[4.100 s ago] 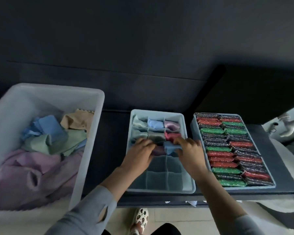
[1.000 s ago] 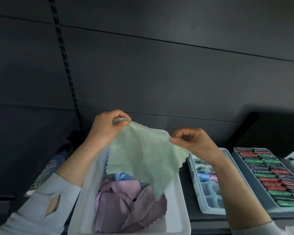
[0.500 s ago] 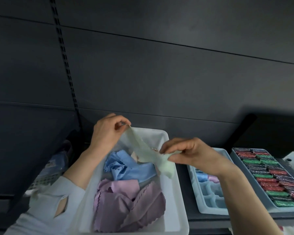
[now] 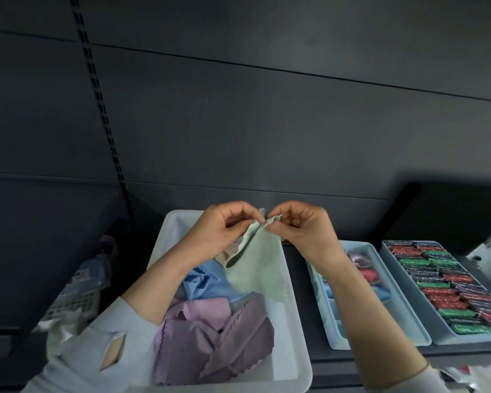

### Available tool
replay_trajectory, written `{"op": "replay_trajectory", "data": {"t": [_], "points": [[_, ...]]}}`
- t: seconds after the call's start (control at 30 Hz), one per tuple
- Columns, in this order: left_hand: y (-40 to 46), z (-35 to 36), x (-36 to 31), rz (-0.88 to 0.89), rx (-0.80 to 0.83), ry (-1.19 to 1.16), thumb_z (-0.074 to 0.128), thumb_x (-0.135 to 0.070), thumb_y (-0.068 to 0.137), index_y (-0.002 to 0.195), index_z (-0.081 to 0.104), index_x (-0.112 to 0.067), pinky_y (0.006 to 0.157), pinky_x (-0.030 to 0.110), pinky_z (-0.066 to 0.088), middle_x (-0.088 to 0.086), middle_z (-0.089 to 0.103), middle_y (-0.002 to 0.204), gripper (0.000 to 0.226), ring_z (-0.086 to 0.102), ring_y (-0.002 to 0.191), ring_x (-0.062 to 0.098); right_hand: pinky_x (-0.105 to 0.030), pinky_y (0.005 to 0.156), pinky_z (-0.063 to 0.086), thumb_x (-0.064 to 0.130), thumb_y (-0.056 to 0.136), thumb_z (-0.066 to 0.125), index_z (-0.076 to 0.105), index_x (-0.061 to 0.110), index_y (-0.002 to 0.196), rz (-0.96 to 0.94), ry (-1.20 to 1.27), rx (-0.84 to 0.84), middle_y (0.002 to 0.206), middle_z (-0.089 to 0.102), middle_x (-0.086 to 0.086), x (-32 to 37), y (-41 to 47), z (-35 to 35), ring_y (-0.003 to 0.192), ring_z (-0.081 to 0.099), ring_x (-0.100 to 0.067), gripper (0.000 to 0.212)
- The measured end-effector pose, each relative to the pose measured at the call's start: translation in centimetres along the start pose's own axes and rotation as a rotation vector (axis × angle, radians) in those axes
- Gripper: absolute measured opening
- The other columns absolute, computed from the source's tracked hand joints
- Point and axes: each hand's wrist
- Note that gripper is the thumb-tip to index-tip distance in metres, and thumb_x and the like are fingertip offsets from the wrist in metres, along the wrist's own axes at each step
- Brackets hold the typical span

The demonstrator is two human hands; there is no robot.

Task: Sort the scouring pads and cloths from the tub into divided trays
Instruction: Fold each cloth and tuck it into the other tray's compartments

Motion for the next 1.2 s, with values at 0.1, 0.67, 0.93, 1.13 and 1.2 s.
{"op": "replay_trajectory", "data": {"t": [0.1, 0.67, 0.93, 1.13, 1.2], "points": [[0.0, 0.0, -0.2, 0.023, 0.036, 0.026, 0.054, 0.006, 0.093, 0.094, 0.066, -0.012, 0.08, 0.029, 0.047, 0.007, 0.067, 0.094, 0.021, 0.059, 0.087, 0.015, -0.021, 0.065, 0.052, -0.002, 0.075, 0.079, 0.068, 0.015, 0.091, -0.003, -0.022, -0.006, 0.082, 0.067, 0.004, -0.2, 0.4, -0.2, 0.065, 0.06, -0.011, 0.026], [-1.1, 0.9, 2.8, -0.155, -0.411, -0.001, 0.078, -0.023, 0.078, 0.084, 0.072, -0.024, 0.07, 0.039, 0.051, 0.001, 0.072, 0.079, 0.008, 0.061, 0.071, 0.01, -0.018, 0.068, 0.05, 0.007, 0.081, 0.076, 0.072, 0.007, 0.085, 0.085, 0.044, -0.014, 0.074, 0.071, 0.0, -0.9, 0.8, -2.0, 0.067, 0.065, -0.008, 0.006], [-0.3, -0.1, 1.2, -0.077, -0.456, 0.054, 0.08, -0.024, 0.078, 0.076, 0.067, -0.024, 0.062, 0.025, 0.047, -0.008, 0.066, 0.068, 0.013, 0.057, 0.064, 0.007, -0.042, 0.08, 0.049, 0.029, 0.081, 0.078, 0.061, 0.0, 0.077, 0.074, -0.025, 0.069, 0.075, 0.062, -0.013, 0.0, 0.6, -2.9, 0.073, 0.054, -0.023, 0.033], [1.1, 1.6, 1.1, -0.066, -0.579, 0.288, 0.073, -0.032, 0.083, 0.08, 0.061, -0.024, 0.057, 0.024, 0.042, -0.014, 0.055, 0.055, 0.015, 0.051, 0.051, 0.002, -0.042, 0.064, 0.059, 0.023, 0.088, 0.069, 0.059, 0.005, 0.08, -0.01, -0.31, -0.218, 0.063, 0.066, -0.009, -0.1, 2.0, 0.0, 0.051, 0.066, -0.014, 0.023], [1.1, 2.3, 0.7, -0.024, -0.548, 0.249, 0.071, -0.034, 0.085, 0.085, 0.064, -0.026, 0.062, 0.031, 0.052, -0.013, 0.063, 0.063, 0.011, 0.061, 0.059, 0.006, -0.039, 0.062, 0.059, 0.024, 0.09, 0.067, 0.06, 0.006, 0.081, -0.053, -0.278, -0.204, 0.062, 0.067, -0.005, 0.4, 1.7, 0.9, 0.054, 0.069, -0.018, 0.021]]}}
Point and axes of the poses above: each hand's wrist, its own y-axis towards the middle knuckle, its own z-axis out of the palm, x = y × z
